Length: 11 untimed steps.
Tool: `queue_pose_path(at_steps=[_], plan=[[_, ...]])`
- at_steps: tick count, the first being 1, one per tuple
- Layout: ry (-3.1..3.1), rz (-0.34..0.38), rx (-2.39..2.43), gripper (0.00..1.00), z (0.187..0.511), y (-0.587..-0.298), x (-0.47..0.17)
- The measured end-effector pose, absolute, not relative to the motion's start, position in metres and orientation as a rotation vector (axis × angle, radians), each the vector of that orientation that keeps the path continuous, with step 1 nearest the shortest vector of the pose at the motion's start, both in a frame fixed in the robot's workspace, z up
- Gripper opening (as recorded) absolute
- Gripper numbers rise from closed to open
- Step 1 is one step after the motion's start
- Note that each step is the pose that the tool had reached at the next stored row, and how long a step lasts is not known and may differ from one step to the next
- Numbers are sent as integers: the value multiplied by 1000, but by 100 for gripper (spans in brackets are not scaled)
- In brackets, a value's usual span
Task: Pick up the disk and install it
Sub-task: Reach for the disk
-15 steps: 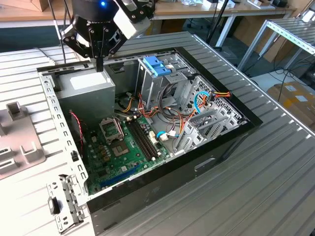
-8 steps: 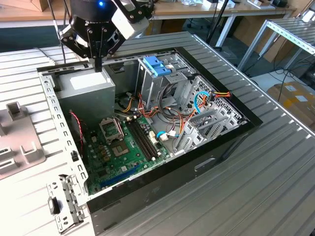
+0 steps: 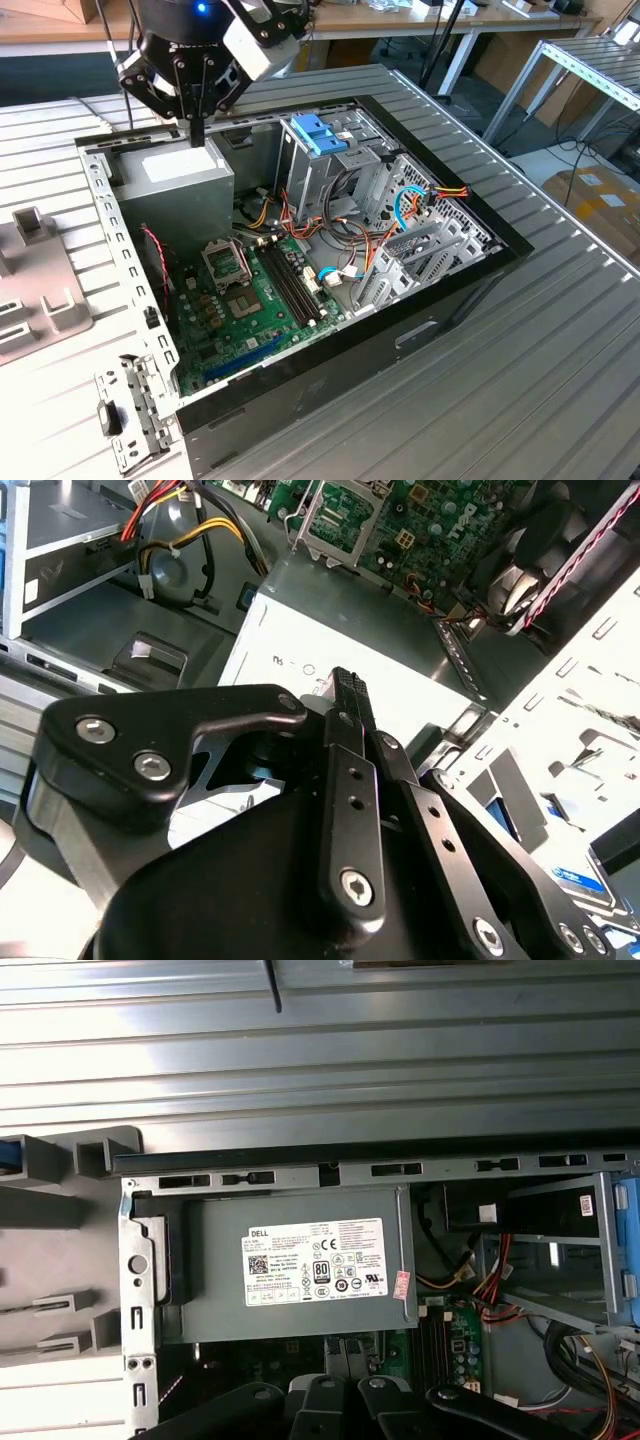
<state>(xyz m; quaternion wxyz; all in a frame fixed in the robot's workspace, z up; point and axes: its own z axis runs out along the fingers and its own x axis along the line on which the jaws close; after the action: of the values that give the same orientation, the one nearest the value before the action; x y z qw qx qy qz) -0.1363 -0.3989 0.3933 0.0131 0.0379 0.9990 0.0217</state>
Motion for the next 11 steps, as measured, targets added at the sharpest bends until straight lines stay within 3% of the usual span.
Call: queue_pose_path(at_steps=[11], plan=[[3113, 68, 118, 11, 393, -399, -139]])
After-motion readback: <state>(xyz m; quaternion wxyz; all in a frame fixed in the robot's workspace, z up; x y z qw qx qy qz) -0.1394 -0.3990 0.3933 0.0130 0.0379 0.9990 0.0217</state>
